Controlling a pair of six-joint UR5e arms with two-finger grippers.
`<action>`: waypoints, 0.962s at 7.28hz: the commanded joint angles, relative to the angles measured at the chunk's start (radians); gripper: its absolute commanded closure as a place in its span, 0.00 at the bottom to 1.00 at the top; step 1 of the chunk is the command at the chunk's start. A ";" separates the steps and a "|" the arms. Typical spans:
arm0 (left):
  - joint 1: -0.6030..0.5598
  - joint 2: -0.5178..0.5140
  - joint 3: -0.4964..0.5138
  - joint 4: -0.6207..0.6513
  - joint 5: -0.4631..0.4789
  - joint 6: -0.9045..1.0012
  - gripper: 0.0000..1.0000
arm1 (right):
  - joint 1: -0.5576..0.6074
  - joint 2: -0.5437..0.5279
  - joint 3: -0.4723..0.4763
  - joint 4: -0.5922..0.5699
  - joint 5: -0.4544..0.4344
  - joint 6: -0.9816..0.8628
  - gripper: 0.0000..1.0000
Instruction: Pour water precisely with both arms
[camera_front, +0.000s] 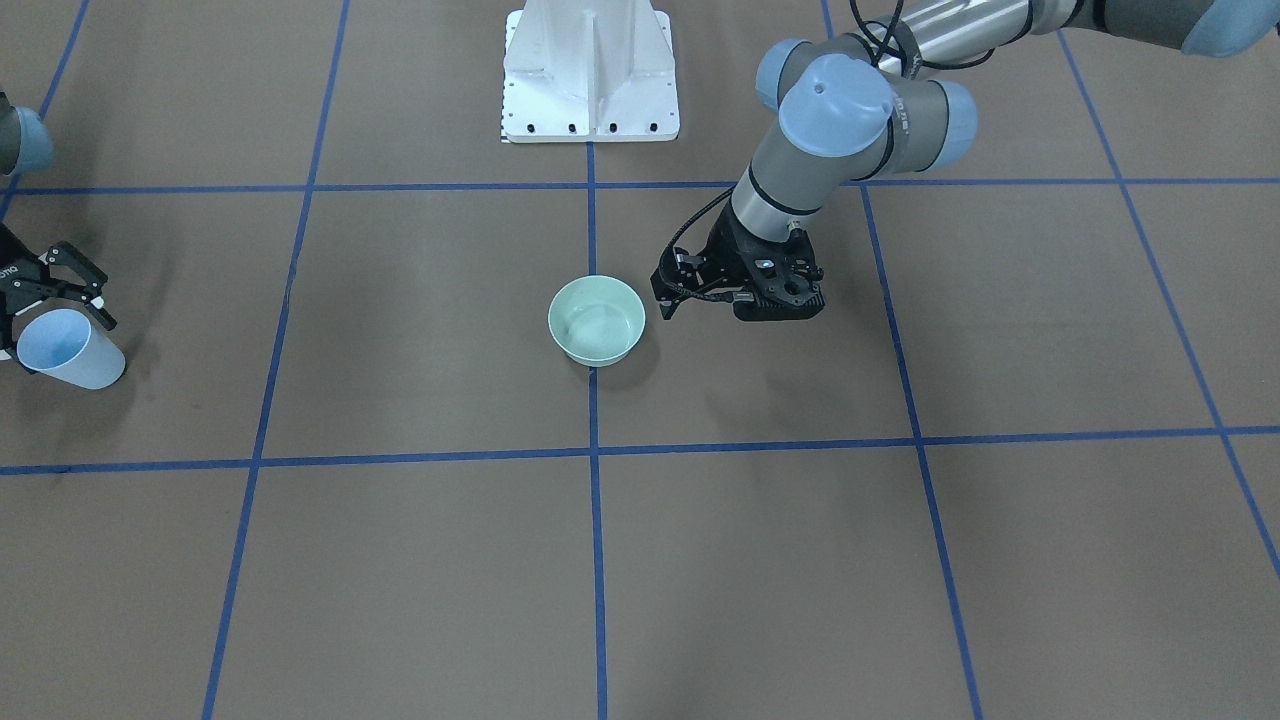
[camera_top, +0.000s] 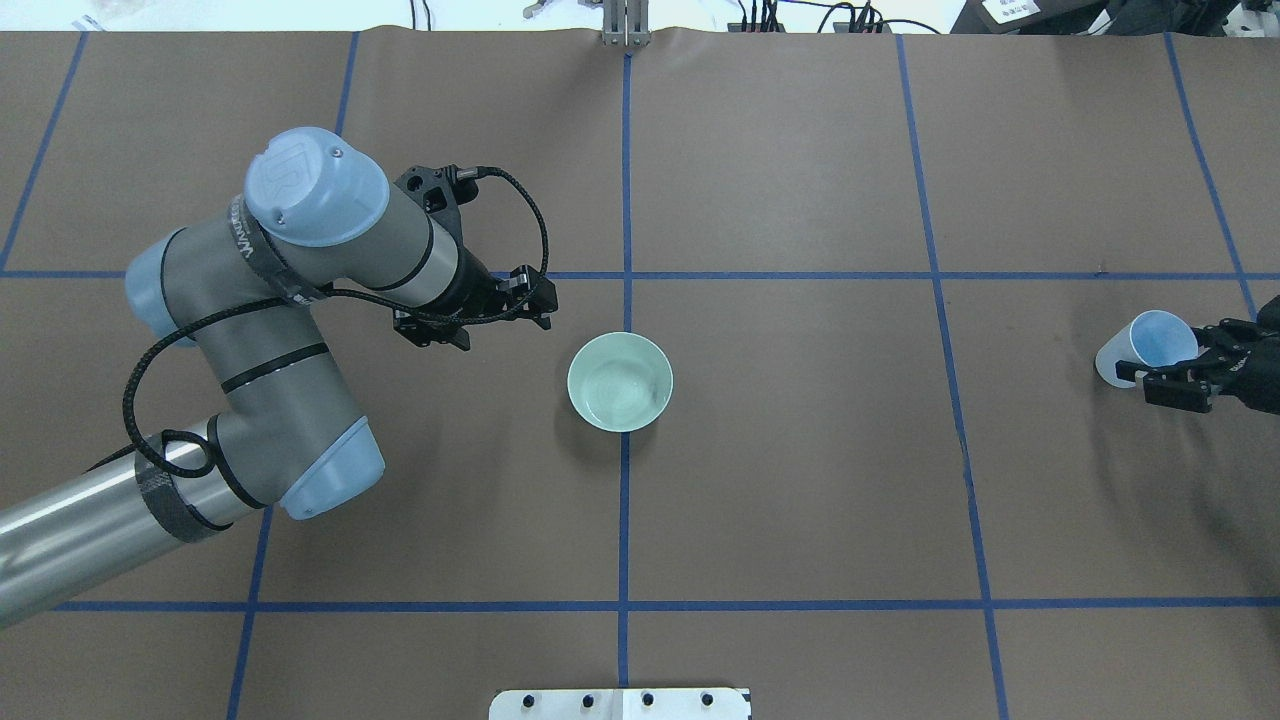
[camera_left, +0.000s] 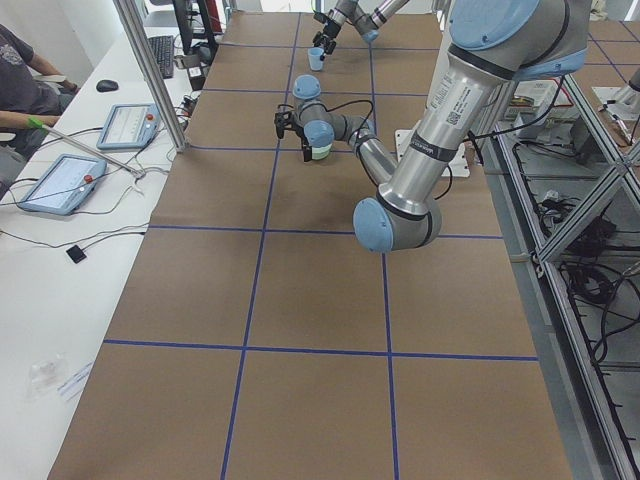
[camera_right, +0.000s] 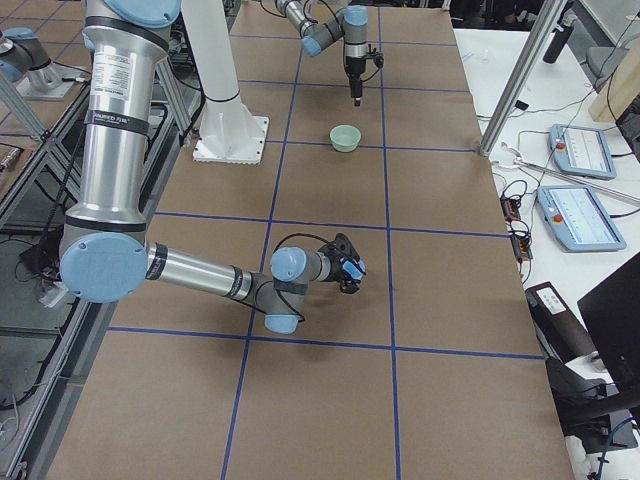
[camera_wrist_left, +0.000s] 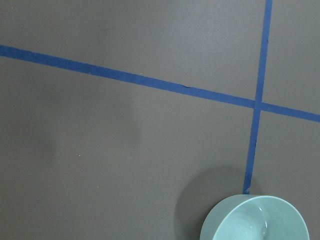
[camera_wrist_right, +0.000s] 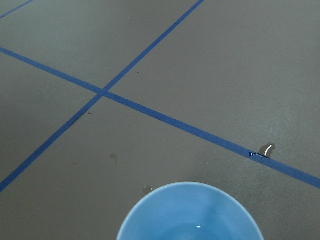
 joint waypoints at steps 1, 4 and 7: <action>0.000 0.000 0.000 0.000 0.000 0.000 0.00 | -0.004 0.005 -0.008 0.001 -0.001 -0.006 0.01; 0.000 0.000 0.000 0.000 0.000 0.000 0.00 | -0.004 0.007 -0.012 0.001 -0.016 -0.006 0.01; -0.002 0.002 0.000 0.000 0.000 0.000 0.00 | -0.005 0.013 -0.017 0.001 -0.028 -0.004 0.32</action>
